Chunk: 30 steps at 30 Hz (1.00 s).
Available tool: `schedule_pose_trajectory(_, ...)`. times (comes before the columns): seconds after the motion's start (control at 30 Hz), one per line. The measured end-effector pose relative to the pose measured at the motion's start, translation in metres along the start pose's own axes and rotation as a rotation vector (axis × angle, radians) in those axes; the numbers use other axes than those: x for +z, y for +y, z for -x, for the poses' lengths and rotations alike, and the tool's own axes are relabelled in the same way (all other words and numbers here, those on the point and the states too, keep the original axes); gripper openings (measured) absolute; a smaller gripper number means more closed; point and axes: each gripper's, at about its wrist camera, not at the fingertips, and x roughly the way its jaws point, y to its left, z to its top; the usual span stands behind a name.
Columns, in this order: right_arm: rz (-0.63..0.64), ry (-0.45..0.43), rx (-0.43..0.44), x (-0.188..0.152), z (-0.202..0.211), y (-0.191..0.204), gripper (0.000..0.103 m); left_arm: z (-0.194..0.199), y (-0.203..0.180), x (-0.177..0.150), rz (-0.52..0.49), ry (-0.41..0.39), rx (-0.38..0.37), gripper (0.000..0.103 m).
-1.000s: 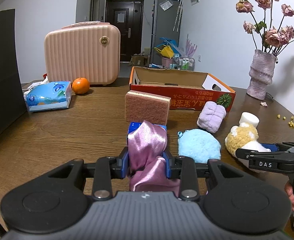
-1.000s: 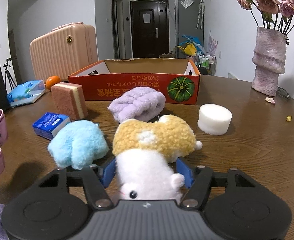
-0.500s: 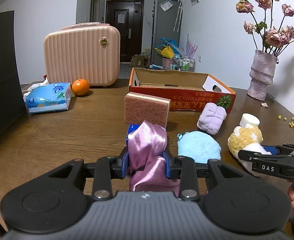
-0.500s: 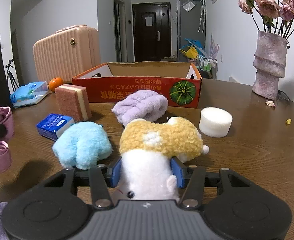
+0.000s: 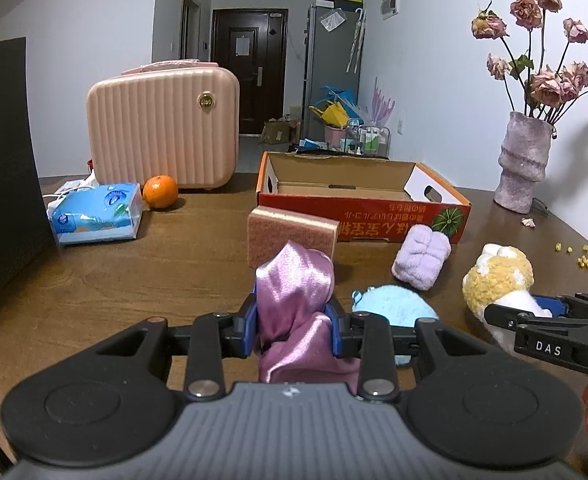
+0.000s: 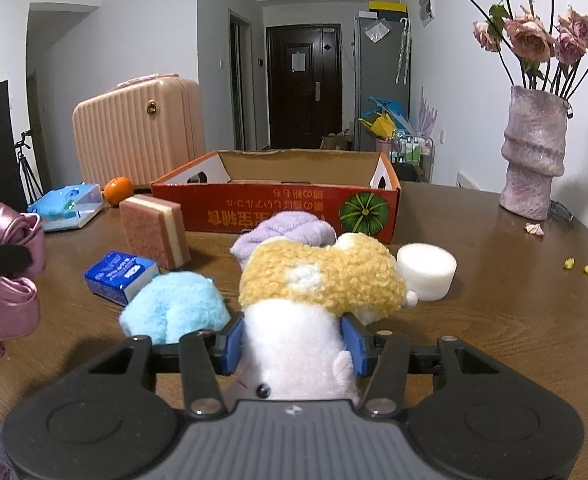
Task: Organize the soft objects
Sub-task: 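Carry the scrunchie and sheep in both tools over the cardboard box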
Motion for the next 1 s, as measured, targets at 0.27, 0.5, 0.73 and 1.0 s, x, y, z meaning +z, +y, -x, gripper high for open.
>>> schedule_pose_trajectory(0.27,0.003,-0.023,-0.004,0.016,0.004,-0.001,0.049,-0.003,-0.004,0.016,-0.007,-0.019,-0.002,0.034)
schedule_pose_trajectory(0.5,0.01,-0.047,-0.006,0.032,0.005,0.0,0.049,-0.007,-0.006,0.032,-0.008,-0.039,0.0,0.034)
schedule_pose_trajectory(0.73,0.014,-0.066,-0.007,0.046,0.001,-0.001,0.049,-0.015,-0.009,0.047,-0.013,-0.052,-0.005,0.034)
schedule_pose_trajectory(1.0,0.019,-0.09,-0.007,0.065,-0.008,-0.003,0.049,-0.028,-0.014,0.065,-0.016,-0.067,-0.008,0.034)
